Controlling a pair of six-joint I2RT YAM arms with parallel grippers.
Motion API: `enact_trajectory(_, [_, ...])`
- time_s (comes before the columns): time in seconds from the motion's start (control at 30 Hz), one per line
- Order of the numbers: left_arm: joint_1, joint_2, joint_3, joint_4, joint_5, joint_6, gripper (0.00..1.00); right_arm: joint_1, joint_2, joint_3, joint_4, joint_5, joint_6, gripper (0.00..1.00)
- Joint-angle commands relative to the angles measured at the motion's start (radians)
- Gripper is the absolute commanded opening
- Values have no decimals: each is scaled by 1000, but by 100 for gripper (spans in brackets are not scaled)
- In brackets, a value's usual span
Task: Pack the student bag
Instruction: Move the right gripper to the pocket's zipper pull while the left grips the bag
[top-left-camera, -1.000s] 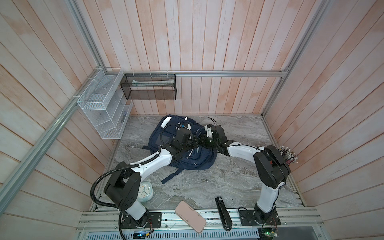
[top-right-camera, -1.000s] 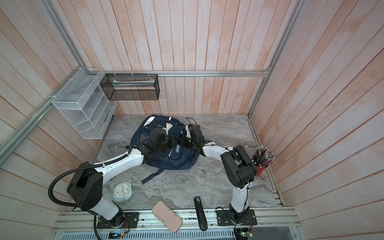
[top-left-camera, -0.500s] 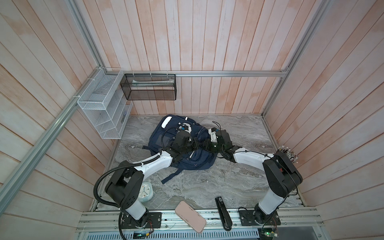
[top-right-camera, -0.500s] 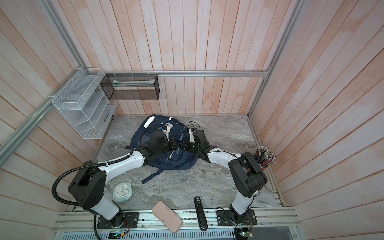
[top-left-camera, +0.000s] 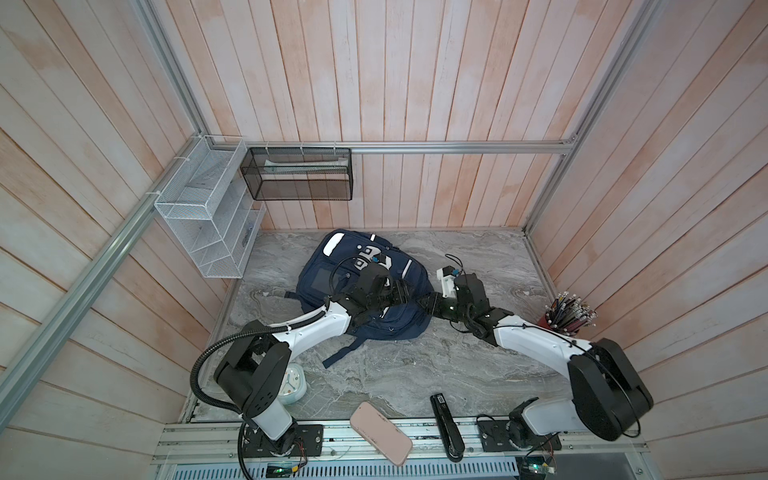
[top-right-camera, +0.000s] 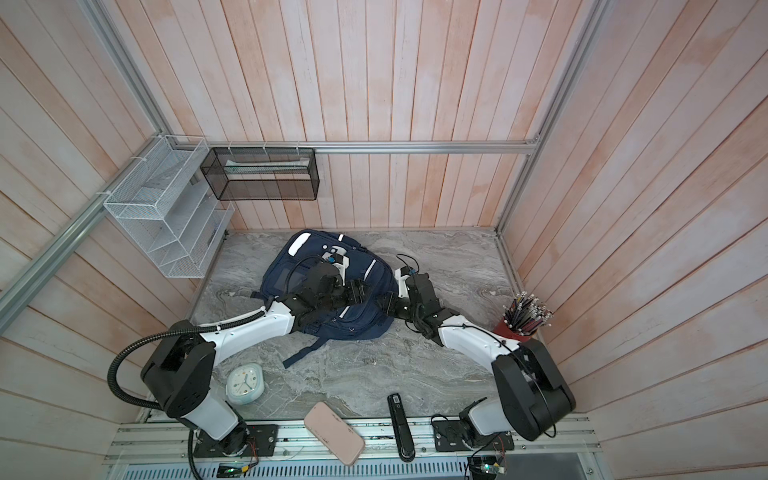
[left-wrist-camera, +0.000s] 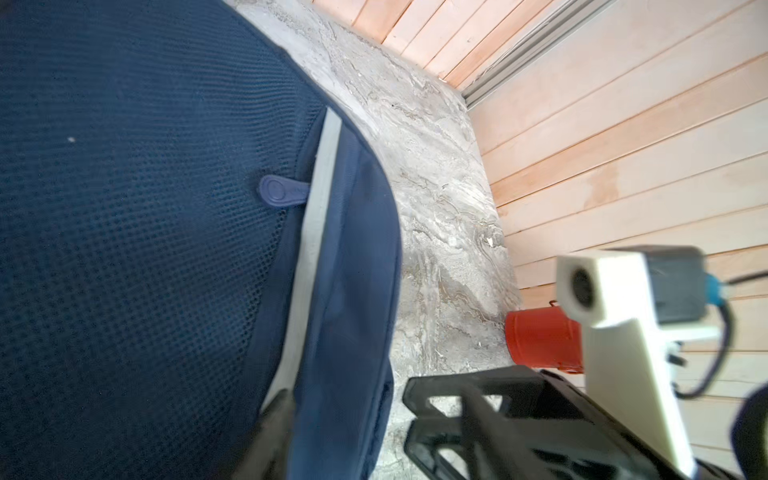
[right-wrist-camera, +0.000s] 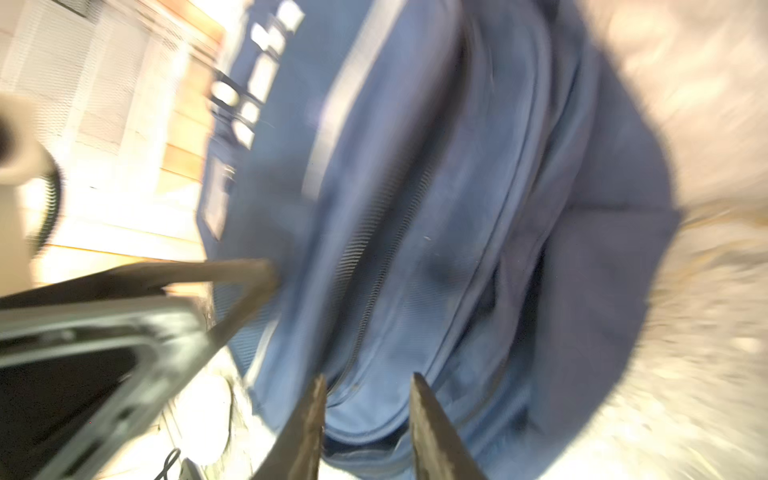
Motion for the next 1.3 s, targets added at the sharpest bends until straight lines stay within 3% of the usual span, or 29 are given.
enact_trajectory(0.0, [-15, -89, 36, -28, -56, 30, 100, 7, -101, -50, -57, 157, -115, 53])
enact_trajectory(0.1, [-30, -198, -27, -12, -150, 73, 100, 28, -196, -109, -30, 257, -218, 82])
enact_trajectory(0.17, [-26, -291, -128, 57, -211, 110, 100, -8, -231, -182, 63, 216, -196, 94])
enact_trajectory(0.23, [19, -390, -250, 120, -217, 95, 100, -60, -238, -206, 90, 76, -164, 98])
enact_trajectory(0.3, [112, -460, -371, 157, -169, -23, 100, -44, -212, -181, 45, 22, -190, 98])
enact_trajectory(0.33, [180, -485, -441, 194, -100, -90, 100, 4, -201, -155, 1, 64, -224, 98])
enact_trajectory(0.4, [312, -510, -565, 304, 65, -173, 100, 145, -197, -138, -34, 243, -269, 94])
enact_trajectory(0.47, [356, -522, -592, 276, 113, -154, 100, 265, -189, -149, 3, 360, -240, 85])
enact_trajectory(0.53, [328, -553, -569, 177, 53, -104, 100, 346, -147, -131, 17, 426, -204, 73])
enact_trajectory(0.63, [281, -589, -588, 181, 0, -126, 100, 462, -49, -80, 33, 548, -186, 57])
enact_trajectory(0.73, [248, -570, -596, 238, -10, -146, 98, 527, 66, -28, 87, 589, -160, 49])
enact_trajectory(0.87, [201, -454, -590, 294, -76, -170, 88, 571, 201, 35, 150, 637, -158, 46])
enact_trajectory(1.07, [176, -307, -562, 403, -79, -205, 84, 585, 336, 81, 226, 725, -151, 47])
enact_trajectory(1.27, [161, -244, -483, 376, -65, -217, 54, 590, 438, 199, 187, 808, -192, 44])
